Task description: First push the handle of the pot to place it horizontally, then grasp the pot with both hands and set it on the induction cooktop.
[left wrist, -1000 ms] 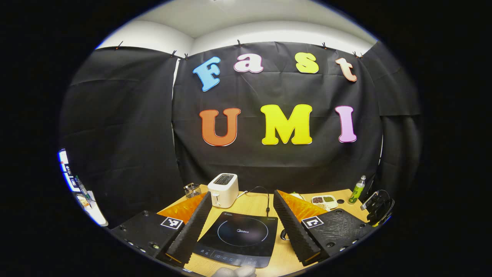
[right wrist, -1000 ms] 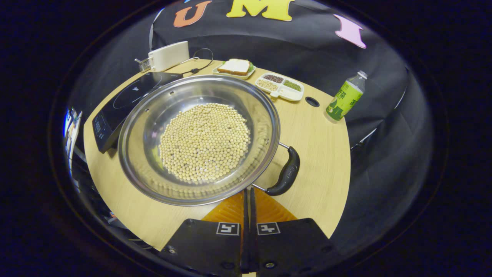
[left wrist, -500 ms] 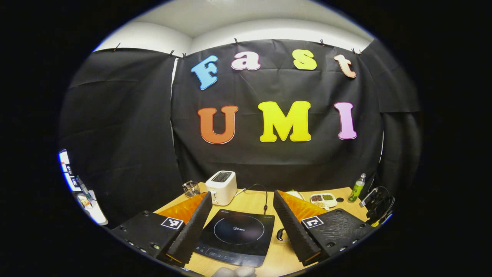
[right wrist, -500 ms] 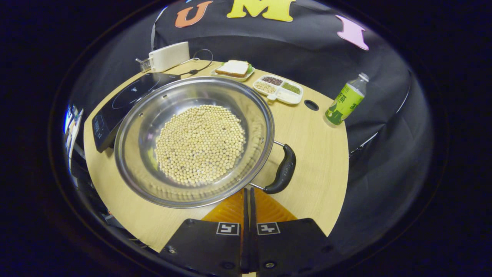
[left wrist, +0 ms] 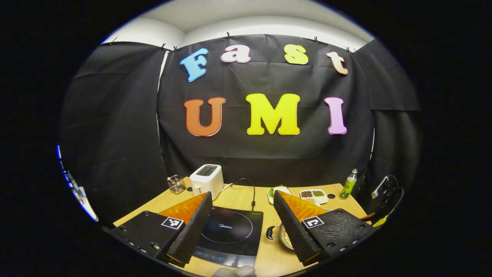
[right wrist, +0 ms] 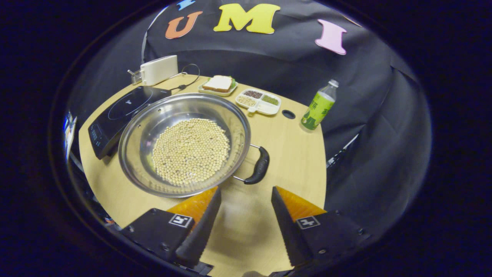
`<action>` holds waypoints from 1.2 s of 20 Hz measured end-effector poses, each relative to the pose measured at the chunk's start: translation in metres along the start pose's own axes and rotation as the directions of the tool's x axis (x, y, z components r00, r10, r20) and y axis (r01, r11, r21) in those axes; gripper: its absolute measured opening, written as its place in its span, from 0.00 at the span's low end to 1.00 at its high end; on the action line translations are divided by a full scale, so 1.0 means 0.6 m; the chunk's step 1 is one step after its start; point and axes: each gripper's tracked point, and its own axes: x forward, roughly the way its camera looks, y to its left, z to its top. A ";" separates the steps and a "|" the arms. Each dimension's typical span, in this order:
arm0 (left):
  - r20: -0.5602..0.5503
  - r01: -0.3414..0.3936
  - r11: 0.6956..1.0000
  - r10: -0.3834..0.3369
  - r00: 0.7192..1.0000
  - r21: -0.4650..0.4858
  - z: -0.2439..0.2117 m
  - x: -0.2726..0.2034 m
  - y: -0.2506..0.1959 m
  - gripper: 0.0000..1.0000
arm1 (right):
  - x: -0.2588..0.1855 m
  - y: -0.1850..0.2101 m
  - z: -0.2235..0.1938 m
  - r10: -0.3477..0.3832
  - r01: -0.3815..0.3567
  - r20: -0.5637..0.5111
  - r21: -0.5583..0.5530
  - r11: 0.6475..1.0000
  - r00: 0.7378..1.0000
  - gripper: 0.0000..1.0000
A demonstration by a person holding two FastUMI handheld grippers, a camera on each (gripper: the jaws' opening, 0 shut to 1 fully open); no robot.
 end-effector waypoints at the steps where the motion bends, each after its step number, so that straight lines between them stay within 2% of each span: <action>1: -0.003 0.014 1.000 -0.014 1.000 0.004 -0.009 0.010 -0.007 0.96 | -0.006 -0.010 0.002 -0.022 0.022 0.008 0.017 1.000 1.000 0.86; 3: -0.024 0.038 0.999 -0.038 0.999 0.017 -0.031 0.029 -0.019 0.96 | -0.022 -0.027 0.014 -0.049 0.047 0.034 0.071 0.996 0.998 0.90; 4: -0.036 0.053 0.998 -0.052 0.998 0.021 -0.045 0.039 -0.027 0.96 | -0.028 -0.031 0.021 -0.053 0.048 0.042 0.102 0.994 0.998 0.86; 6: -0.076 0.076 0.997 -0.074 0.994 0.018 -0.079 0.064 -0.041 0.96 | -0.036 -0.030 0.043 -0.037 0.025 0.072 0.160 0.987 0.997 0.86; 10: -0.165 0.110 0.994 -0.110 0.980 -0.009 -0.152 0.113 -0.075 0.96 | -0.032 -0.038 0.082 -0.064 0.038 0.107 0.223 0.974 0.992 0.86; 13: -0.212 0.112 0.994 -0.110 0.971 -0.002 -0.209 0.148 -0.086 0.96 | -0.008 -0.025 0.096 -0.056 0.029 0.106 0.238 0.971 0.993 0.85; 19: -0.353 0.131 0.991 -0.123 0.928 -0.003 -0.333 0.190 -0.115 0.96 | 0.060 -0.010 0.099 -0.047 0.026 0.069 0.287 0.958 0.996 0.85; 24: -0.413 0.149 0.989 -0.136 0.900 -0.001 -0.386 0.203 -0.136 0.96 | 0.102 -0.007 0.077 -0.040 0.033 0.016 0.312 0.949 0.999 0.85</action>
